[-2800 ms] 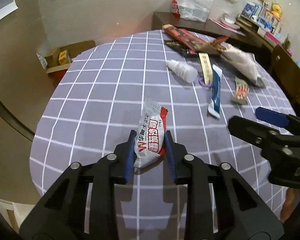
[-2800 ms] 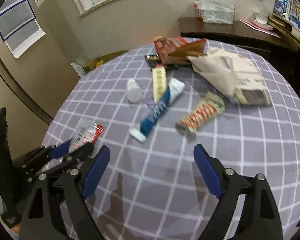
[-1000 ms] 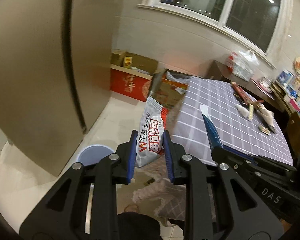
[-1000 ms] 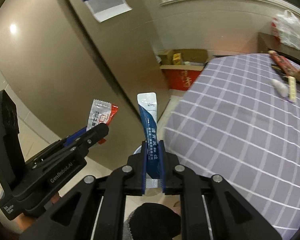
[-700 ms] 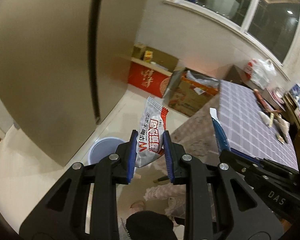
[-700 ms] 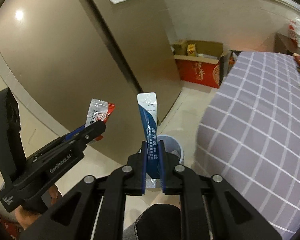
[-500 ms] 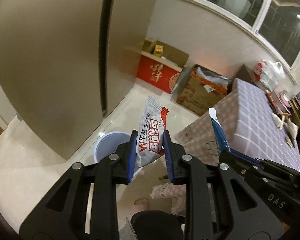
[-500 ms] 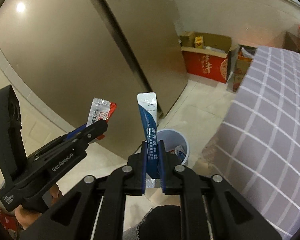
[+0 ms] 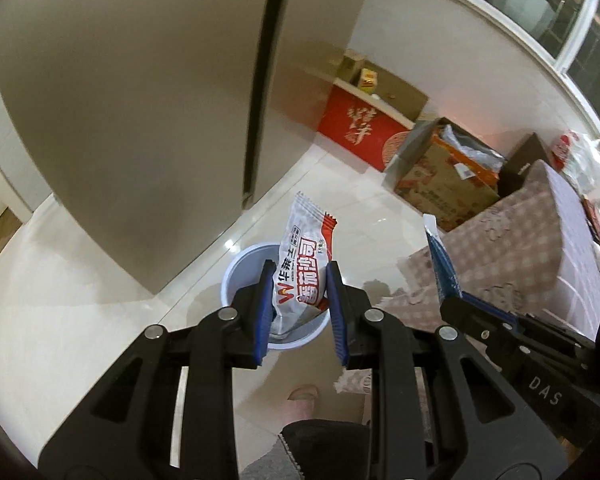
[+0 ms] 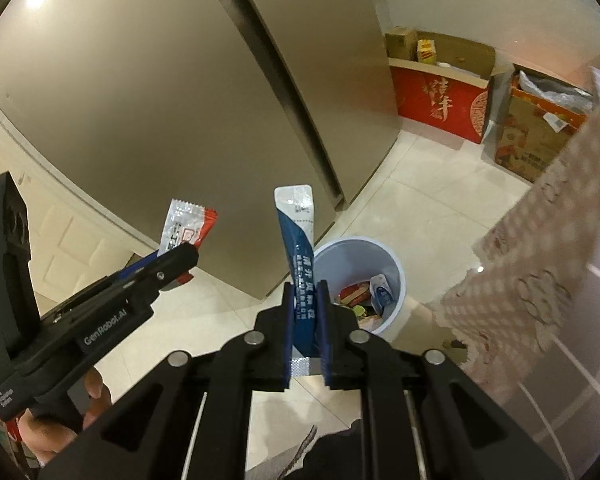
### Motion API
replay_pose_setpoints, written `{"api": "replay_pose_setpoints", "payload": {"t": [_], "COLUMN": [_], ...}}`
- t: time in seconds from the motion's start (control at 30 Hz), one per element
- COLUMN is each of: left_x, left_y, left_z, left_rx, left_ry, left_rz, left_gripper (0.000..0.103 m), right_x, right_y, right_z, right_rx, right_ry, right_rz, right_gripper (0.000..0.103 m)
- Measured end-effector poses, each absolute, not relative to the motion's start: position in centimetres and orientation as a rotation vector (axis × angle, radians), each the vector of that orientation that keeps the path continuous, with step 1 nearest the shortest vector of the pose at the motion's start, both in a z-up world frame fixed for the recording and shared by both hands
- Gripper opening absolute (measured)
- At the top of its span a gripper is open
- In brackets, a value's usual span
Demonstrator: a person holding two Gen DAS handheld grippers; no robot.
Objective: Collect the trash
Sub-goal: 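Carry the wrapper and toothpaste tube over to the floor bin, then open both grippers over the bin to drop the wrapper and tube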
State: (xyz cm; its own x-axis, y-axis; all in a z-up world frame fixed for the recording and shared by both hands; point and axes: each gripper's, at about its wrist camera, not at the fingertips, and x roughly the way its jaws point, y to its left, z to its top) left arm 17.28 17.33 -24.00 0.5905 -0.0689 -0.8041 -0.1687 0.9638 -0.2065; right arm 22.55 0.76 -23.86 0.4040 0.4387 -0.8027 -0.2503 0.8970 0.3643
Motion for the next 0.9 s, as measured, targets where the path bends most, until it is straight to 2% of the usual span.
{"api": "replay_pose_setpoints", "payload": {"t": [0.1,0.13,0.2,0.5,0.73,0.9], "left_x": [17.9,18.1,18.4,19.2,20.0,20.8], "left_y": [18.5,18.8,19.0,18.5,17.5,16.7], "left_z": [-24.8,-25.1,-25.4,-26.8,-27.1,-26.8], "left_rx": [-0.290,-0.295,-0.295,-0.287,-0.269,-0.249], "left_ry": [0.955,0.961,0.967,1.000,1.012,1.007], "left_rz": [0.083,0.091,0.096,0.077,0.053,0.032], "left_gripper": [0.025,0.025,0.025,0.025,0.025,0.025], "right_x": [24.1,24.4,25.1,24.7,23.7,23.2], "right_y": [2.2,2.7,3.3,3.2,1.2,0.0], "right_z": [-24.8,-25.0,-25.5,-26.3,-24.9,-24.1], "right_rx": [0.183,0.174,0.147,0.107,0.081,0.093], "right_ry": [1.066,1.061,1.043,1.047,0.963,0.923], "right_rz": [0.456,0.460,0.444,0.396,0.339,0.312], "right_gripper": [0.017,0.033,0.049,0.050,0.061,0.062]}}
